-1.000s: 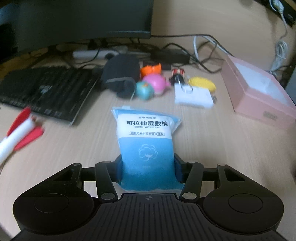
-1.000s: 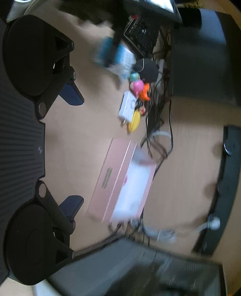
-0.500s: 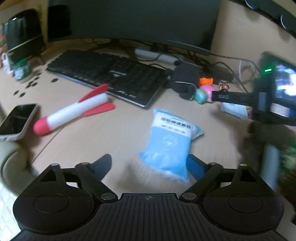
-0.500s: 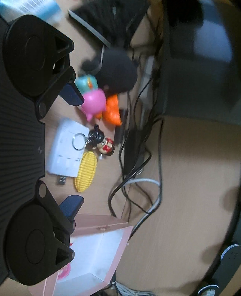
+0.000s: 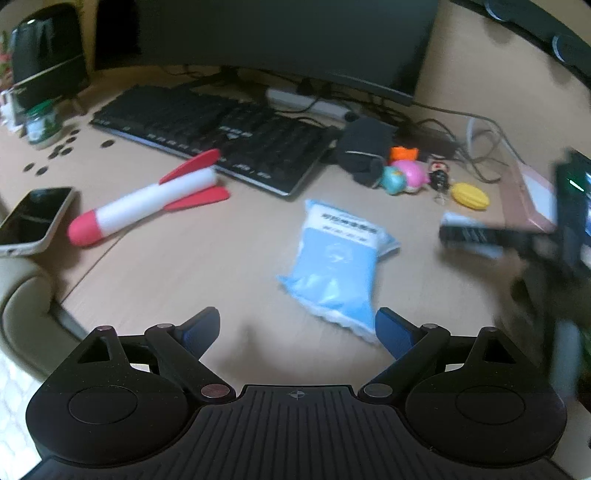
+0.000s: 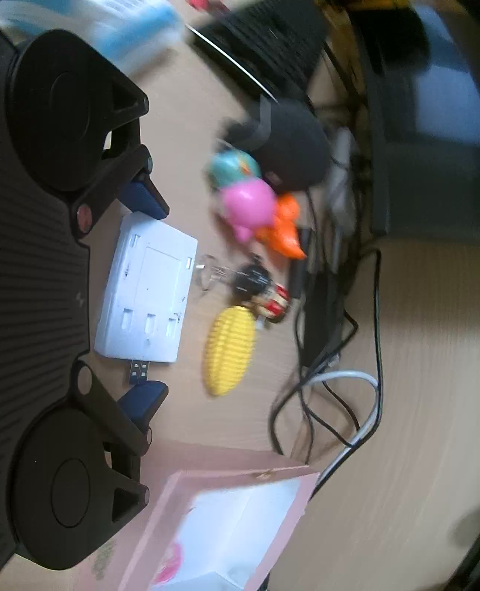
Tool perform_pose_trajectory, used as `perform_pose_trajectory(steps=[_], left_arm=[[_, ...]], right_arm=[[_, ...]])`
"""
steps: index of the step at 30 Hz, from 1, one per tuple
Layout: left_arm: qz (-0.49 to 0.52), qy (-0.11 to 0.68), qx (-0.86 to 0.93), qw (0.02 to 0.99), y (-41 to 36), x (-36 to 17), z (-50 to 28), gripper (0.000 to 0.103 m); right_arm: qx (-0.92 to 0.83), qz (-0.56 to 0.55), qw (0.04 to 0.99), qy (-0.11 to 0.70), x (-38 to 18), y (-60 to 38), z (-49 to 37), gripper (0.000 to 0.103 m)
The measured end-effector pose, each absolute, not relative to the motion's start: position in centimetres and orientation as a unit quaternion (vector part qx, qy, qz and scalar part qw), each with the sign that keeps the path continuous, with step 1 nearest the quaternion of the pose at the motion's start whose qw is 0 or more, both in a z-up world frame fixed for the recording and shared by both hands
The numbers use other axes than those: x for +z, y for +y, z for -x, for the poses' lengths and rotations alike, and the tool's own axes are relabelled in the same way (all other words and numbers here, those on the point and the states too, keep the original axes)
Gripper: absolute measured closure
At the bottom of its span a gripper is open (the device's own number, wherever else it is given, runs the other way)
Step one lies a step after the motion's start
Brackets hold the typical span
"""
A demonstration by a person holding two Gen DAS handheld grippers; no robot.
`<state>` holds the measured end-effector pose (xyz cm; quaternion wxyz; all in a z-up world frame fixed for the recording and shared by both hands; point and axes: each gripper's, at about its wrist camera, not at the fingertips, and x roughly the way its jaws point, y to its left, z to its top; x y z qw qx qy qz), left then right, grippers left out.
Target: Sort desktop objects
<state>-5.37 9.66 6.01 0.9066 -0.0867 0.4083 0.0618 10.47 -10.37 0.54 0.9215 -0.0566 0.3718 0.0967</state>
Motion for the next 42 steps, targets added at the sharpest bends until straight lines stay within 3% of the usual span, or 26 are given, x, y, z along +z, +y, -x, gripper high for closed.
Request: perform_pose_trajectory(steps=[6,11,24,33,38,42], left_arm=[[0.060,0.403,0.018,0.913,8.3,5.7,4.7,0.007],[0.044,0.405,0.006,0.913,7.1,5.0,3.6,0.007],[0.032,0.418,-0.031,0.907,5.2,4.5,0.7,0.006],[-0.012,0.372,-0.068,0.926,2.1,6.7,1.0,0.006],[0.037,0.373,-0.115,0.920,-0.3,8.7,-3.2,0.006],[0.003,0.378,-0.129,0.917,-4.9,7.4,-7.4,0.020]], right_arm=[[0.177,0.132,0.912,0.345,2.7,-13.8,-2.3,0.008],[0.134,0.120,0.921,0.345,3.3,-16.7,1.5,0.000],[0.063,0.043,0.910,0.407,1.0,-20.5,5.3,0.000],[0.046,0.012,0.909,0.413,0.6,-21.4,5.2,0.000],[0.046,0.013,0.910,0.411,0.5,-21.3,5.3,0.000],[0.076,0.026,0.898,0.433,0.9,-21.1,4.2,0.000]])
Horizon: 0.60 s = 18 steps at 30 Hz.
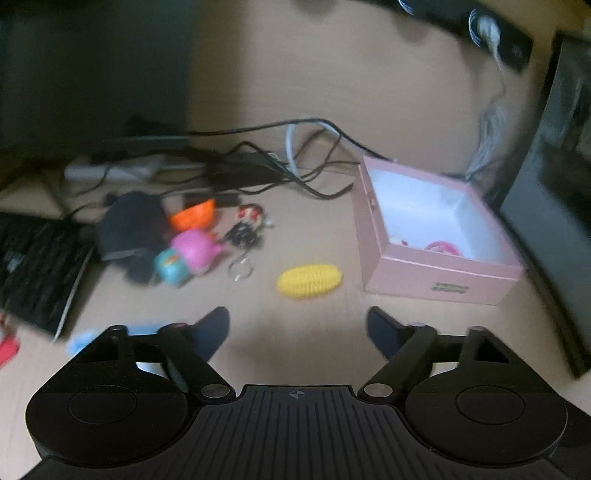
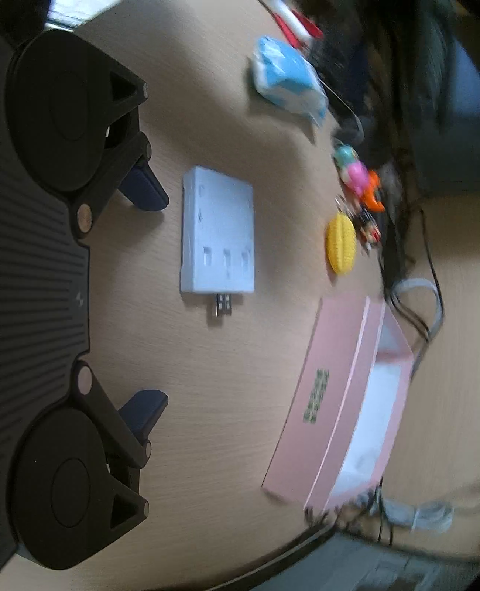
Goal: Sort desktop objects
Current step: 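Grasp the yellow corn toy with the left gripper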
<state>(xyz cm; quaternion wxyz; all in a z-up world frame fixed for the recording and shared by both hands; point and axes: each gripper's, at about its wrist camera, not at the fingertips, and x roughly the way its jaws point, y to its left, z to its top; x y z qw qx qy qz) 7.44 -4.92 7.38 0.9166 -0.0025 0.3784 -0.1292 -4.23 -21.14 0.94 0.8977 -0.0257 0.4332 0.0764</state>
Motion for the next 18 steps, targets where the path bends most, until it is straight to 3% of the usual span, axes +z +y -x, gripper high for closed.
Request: perform_pose_trajectory(steps=[6,10,18], left_arm=[[-0.006,0.417,-0.111,0.902,-8.3,3.9,-12.7,0.021],[-0.011,0.422,-0.098,0.901,-9.3,2.6,-14.2,0.035],[-0.020,0.409,-0.108,0.906,-7.9,3.2,-11.0,0.036]], right_arm=[[0.081,0.047,0.921,0.378,3.3,-22.1,6.3,0.000],[0.049,0.067,0.924,0.374,3.5,-23.2,7.1,0.000],[0.032,0.050,0.920,0.388,3.1,-25.4,6.8,0.000]])
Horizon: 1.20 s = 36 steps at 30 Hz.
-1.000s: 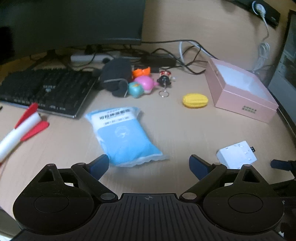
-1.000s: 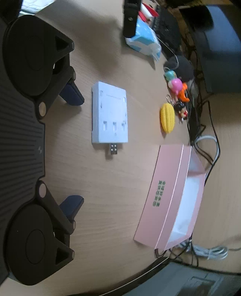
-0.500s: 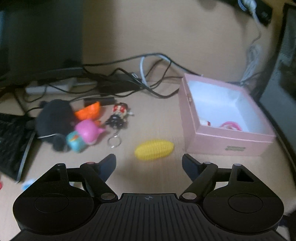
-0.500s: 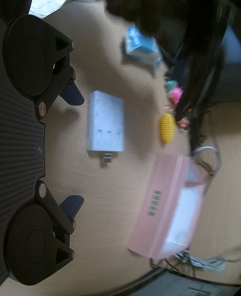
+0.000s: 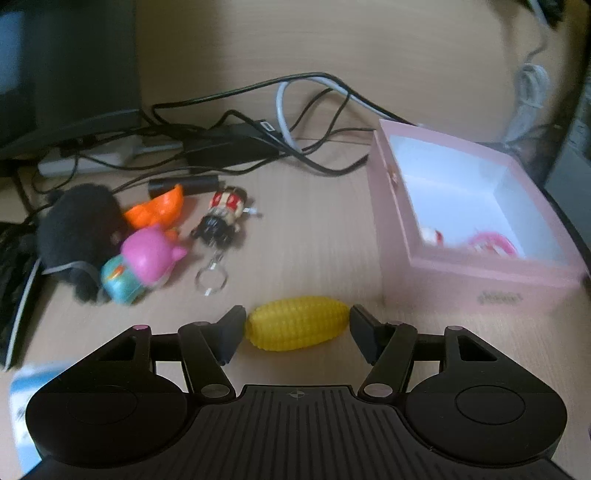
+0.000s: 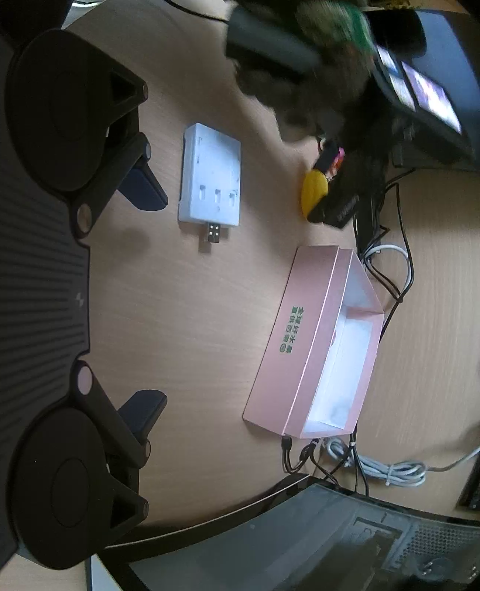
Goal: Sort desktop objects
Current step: 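Grasp the yellow corn toy with the left gripper, then grasp the white charger with the right gripper while the left gripper holds the corn toy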
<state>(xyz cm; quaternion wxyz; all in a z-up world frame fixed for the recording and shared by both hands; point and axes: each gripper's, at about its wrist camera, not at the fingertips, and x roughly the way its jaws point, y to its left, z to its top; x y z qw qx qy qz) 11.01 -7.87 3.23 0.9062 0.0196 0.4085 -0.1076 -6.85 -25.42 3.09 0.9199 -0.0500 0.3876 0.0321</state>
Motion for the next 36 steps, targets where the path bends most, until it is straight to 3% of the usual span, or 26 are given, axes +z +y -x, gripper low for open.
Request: perform_pose_trajectory(steps=[8,21,28,36], left_arm=[[-0.049,0.408,-0.130,0.903,-3.3,3.1,-2.0,0.036],[-0.014,0.414,-0.118,0.902,2.3,3.3,2.5,0.035],[-0.008,0.420,-0.121,0.899,3.0,3.7,3.6,0.018],[-0.014,0.426,-0.123,0.896,2.0,3.5,3.0,0.014]], right_arm=[[0.093,0.068,0.912,0.394,2.5,-21.5,4.9,0.000],[0.078,0.061,0.911,0.400,1.5,-17.0,2.0,0.000],[0.068,0.046,0.912,0.402,0.8,-17.4,1.4,0.000],[0.076,0.054,0.914,0.394,0.8,-17.0,1.6,0.000]])
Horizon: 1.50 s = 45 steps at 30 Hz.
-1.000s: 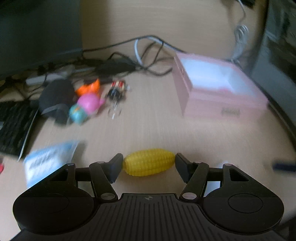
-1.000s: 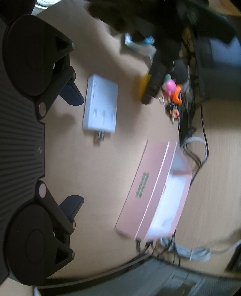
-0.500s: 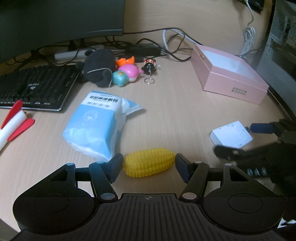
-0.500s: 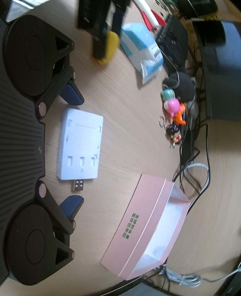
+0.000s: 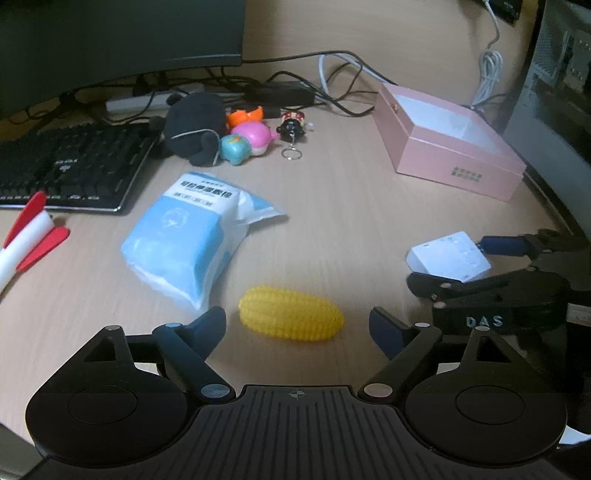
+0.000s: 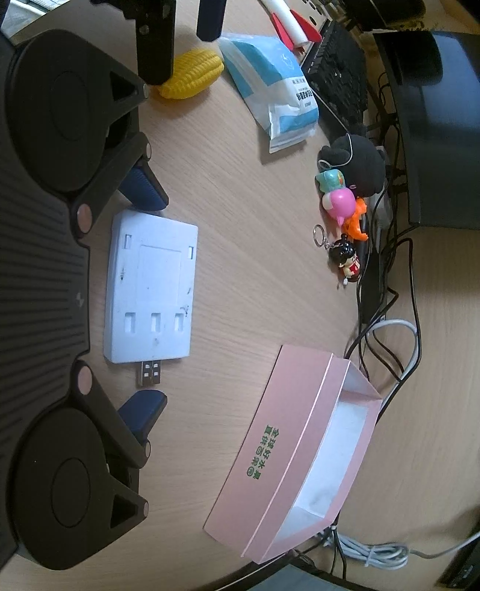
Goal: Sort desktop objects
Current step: 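Grasp the white charger with the right gripper while the left gripper holds the corn toy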
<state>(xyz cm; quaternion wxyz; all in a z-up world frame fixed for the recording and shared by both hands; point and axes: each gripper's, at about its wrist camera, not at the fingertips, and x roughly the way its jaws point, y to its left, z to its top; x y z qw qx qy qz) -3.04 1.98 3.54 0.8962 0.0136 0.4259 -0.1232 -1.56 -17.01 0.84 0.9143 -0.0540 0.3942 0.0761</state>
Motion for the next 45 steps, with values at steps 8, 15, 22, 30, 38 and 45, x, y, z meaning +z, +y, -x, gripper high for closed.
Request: perform_pose_trajectory(steps=[8,15,22,30,38,45], left_arm=[[-0.053,0.423,-0.143,0.893,1.3,2.5,2.6,0.013],[-0.075,0.425,-0.190,0.882,1.4,2.6,2.5,0.011],[-0.062,0.433,-0.224,0.871,1.1,2.7,4.3,0.010],[-0.041,0.428,-0.160,0.889,1.3,2.9,3.6,0.009],[-0.046,0.437,-0.125,0.890,0.0,2.6,2.9,0.014],[-0.037,0.451,-0.074,0.889,-0.5,2.8,2.7,0.015]], right_arm=[[0.089,0.061,0.914,0.390,1.0,-17.5,2.1,0.004],[0.092,0.063,0.915,0.387,1.1,-17.8,2.6,0.008],[0.079,0.063,0.915,0.391,1.2,-18.0,3.1,0.007],[0.071,0.062,0.920,0.380,2.5,-18.0,4.1,0.004],[0.069,0.075,0.923,0.370,3.1,-18.5,4.4,0.002],[0.071,0.073,0.923,0.372,2.7,-18.6,4.0,0.001]])
